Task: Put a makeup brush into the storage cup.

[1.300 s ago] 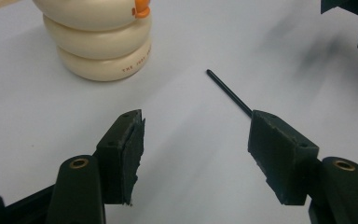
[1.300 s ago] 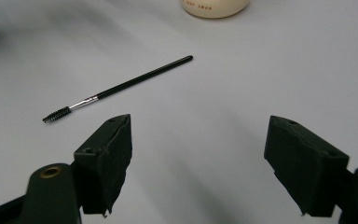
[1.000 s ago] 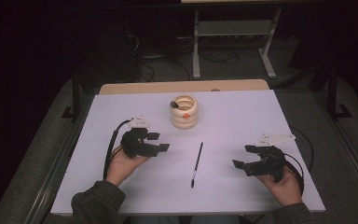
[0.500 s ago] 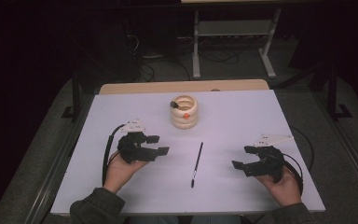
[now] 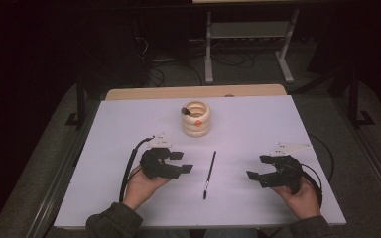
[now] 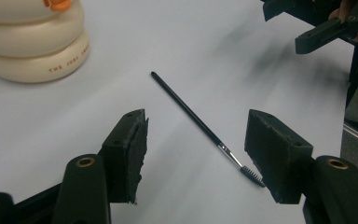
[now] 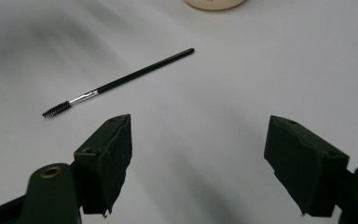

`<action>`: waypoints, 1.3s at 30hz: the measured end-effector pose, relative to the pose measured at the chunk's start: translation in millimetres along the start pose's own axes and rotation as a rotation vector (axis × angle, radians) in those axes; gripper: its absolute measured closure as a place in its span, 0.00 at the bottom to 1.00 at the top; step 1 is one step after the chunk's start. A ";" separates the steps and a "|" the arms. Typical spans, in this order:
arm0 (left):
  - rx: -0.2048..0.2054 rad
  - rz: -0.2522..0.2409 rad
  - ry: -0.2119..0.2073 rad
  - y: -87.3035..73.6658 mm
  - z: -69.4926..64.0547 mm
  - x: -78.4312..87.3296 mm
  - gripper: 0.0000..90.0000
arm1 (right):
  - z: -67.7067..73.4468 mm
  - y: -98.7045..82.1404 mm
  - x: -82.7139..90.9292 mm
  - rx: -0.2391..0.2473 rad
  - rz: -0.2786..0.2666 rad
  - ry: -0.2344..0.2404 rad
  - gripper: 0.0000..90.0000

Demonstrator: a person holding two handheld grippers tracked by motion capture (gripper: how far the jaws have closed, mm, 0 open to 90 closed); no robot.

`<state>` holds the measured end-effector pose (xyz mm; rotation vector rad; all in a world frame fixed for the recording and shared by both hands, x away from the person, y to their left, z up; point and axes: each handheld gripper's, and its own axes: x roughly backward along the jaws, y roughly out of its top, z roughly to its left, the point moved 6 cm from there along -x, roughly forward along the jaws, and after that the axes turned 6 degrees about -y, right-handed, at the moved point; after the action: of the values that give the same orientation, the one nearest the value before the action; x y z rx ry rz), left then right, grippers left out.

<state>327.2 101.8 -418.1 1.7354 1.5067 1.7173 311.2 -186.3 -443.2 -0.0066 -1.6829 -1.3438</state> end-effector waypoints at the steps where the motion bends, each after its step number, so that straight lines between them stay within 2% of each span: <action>1: 0.007 -0.002 -0.003 0.4 -1.6 -2.3 0.44 | 0.1 -0.5 -0.6 0.000 0.004 -0.001 0.25; 2: 0.000 0.005 -0.002 0.6 -1.6 -4.3 0.45 | 0.2 -0.8 -1.1 0.000 0.007 -0.002 0.25; 5: 0.014 0.020 -0.004 1.3 -4.1 -11.7 0.48 | 0.9 -0.9 -1.5 0.005 0.008 -0.002 0.25; 8: -0.001 0.035 0.005 2.7 -5.9 -18.4 0.50 | 1.2 0.0 -2.2 0.004 0.010 -0.003 0.25; 10: 0.009 0.042 0.012 3.3 -8.8 -23.2 0.51 | 1.7 0.3 -2.7 0.008 0.007 -0.001 0.25; 12: 0.001 0.055 0.018 3.9 -10.2 -27.5 0.51 | 1.8 0.1 -3.1 0.007 0.010 0.001 0.25; 15: 0.023 0.045 -0.010 5.4 -12.2 -33.5 0.50 | 1.7 0.2 -3.4 0.009 0.009 0.002 0.25; 19: 0.033 0.060 -0.011 6.2 -13.8 -43.3 0.51 | 1.3 0.2 -3.1 0.007 0.010 0.002 0.25; 21: 0.033 0.082 -0.015 5.9 -16.3 -49.0 0.52 | 1.1 0.4 -3.4 0.006 0.010 0.002 0.25; 24: 0.011 0.127 -0.002 4.3 -19.5 -58.2 0.55 | 1.8 0.9 -3.4 0.006 0.008 0.004 0.25; 27: 0.021 0.168 -0.004 1.3 -21.2 -67.2 0.58 | 2.3 0.5 -4.1 0.011 0.013 0.003 0.25; 28: 0.021 0.168 -0.004 1.3 -21.2 -67.2 0.59 | 2.3 0.5 -4.1 0.011 0.013 0.003 0.25; 29: 0.031 0.188 0.009 -0.7 -21.4 -74.8 0.59 | 2.8 0.4 -4.0 0.009 0.014 0.002 0.25; 31: 0.033 0.213 0.027 -2.5 -20.6 -79.8 0.62 | 2.7 1.3 -4.0 0.028 0.003 0.002 0.25; 32: 0.049 0.211 0.028 -3.3 -21.1 -83.6 0.62 | 3.2 1.5 -3.9 0.024 0.005 0.002 0.25; 34: 0.064 0.242 0.003 -6.2 -19.2 -88.9 0.61 | 3.8 1.8 -3.9 0.021 0.004 0.004 0.25; 35: 0.059 0.266 0.007 -7.9 -16.5 -89.6 0.61 | 4.0 1.7 -4.2 0.020 0.006 0.005 0.25; 36: 0.074 0.259 0.017 -8.6 -15.2 -91.7 0.61 | 4.1 1.3 -4.8 0.020 0.011 0.006 0.25; 37: 0.057 0.294 0.015 -10.5 -12.2 -90.7 0.61 | 4.2 1.0 -5.4 0.022 0.016 0.006 0.25; 38: 0.057 0.294 0.015 -10.5 -12.2 -90.7 0.62 | 4.2 1.0 -5.4 0.022 0.016 0.006 0.25; 39: 0.079 0.286 0.024 -11.3 -12.4 -93.5 0.62 | 4.8 0.9 -6.0 0.021 0.017 0.006 0.25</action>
<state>334.3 27.6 -476.9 2.0629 1.4085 1.8385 311.8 -179.2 -446.3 -0.0045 -1.6880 -1.3124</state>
